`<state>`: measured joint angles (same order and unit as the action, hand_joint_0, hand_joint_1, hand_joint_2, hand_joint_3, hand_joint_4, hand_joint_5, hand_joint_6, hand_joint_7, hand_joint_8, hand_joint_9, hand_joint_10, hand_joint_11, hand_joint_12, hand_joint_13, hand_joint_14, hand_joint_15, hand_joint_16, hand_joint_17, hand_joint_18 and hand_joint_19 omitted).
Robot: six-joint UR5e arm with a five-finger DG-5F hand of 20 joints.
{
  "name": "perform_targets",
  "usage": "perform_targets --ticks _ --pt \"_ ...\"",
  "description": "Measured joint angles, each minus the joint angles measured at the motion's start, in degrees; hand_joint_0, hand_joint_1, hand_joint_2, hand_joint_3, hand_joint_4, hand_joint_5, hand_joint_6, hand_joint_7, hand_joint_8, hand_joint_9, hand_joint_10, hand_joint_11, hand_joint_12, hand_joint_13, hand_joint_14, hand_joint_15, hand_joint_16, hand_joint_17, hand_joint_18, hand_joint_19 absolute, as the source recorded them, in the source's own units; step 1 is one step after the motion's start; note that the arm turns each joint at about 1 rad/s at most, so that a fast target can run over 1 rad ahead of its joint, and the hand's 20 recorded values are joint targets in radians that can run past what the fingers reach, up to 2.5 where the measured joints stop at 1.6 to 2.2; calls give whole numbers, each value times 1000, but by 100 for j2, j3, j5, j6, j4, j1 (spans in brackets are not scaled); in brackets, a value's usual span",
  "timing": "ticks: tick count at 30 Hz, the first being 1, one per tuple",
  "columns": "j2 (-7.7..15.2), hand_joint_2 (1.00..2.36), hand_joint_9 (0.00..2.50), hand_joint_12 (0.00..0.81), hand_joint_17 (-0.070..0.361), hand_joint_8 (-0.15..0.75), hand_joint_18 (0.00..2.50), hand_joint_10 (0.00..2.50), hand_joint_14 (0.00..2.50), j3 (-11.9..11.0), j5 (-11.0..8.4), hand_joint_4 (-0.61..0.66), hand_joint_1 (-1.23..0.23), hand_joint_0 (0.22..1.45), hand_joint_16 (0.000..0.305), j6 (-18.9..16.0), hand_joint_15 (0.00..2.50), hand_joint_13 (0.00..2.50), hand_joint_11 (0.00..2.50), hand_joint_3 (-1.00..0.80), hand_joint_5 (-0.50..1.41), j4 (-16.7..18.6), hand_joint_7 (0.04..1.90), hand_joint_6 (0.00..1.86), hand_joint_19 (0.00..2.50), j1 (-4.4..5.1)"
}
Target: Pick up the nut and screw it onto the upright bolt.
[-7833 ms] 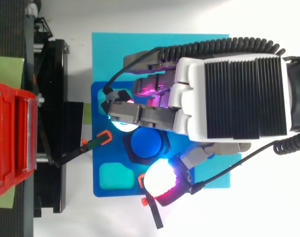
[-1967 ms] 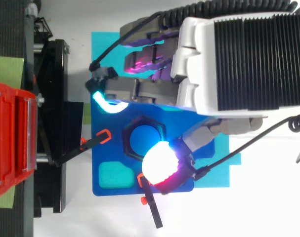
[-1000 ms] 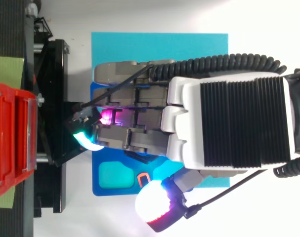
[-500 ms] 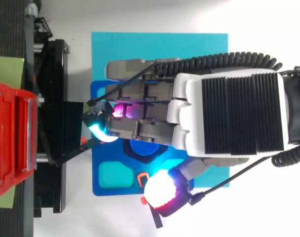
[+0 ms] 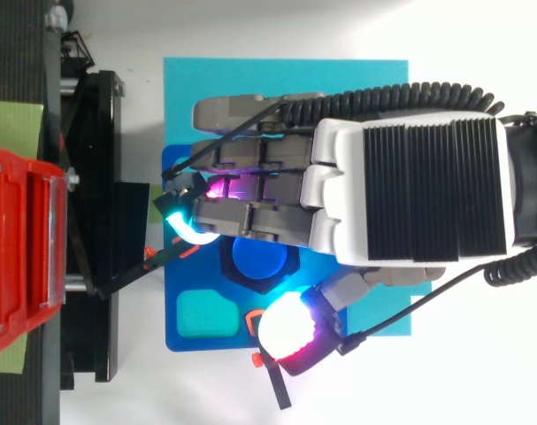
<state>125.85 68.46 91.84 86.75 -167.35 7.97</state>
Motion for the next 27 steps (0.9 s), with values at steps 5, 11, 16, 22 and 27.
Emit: perform_targets --ticks 5,11,16,22,27 --pt "0 1000 723 223 55 216 233 0 0 0 0 172 -321 483 25 0 0 649 0 -500 -35 0 1313 502 0 -13" --pt "1 1000 771 213 55 223 286 0 0 0 0 167 -328 486 24 0 0 684 0 -500 -16 1 1438 500 0 -18" --pt "0 1000 821 204 53 225 349 0 0 0 0 157 -339 493 23 0 0 733 0 -500 -9 1 1447 531 0 -23" --pt "0 1000 931 190 51 227 423 0 0 0 6 164 -350 498 23 0 0 807 0 -500 0 0 1429 563 0 -42" --pt "0 1000 1037 176 47 241 493 0 0 0 27 153 -356 502 21 0 0 866 0 -500 8 0 1418 589 20 -70"
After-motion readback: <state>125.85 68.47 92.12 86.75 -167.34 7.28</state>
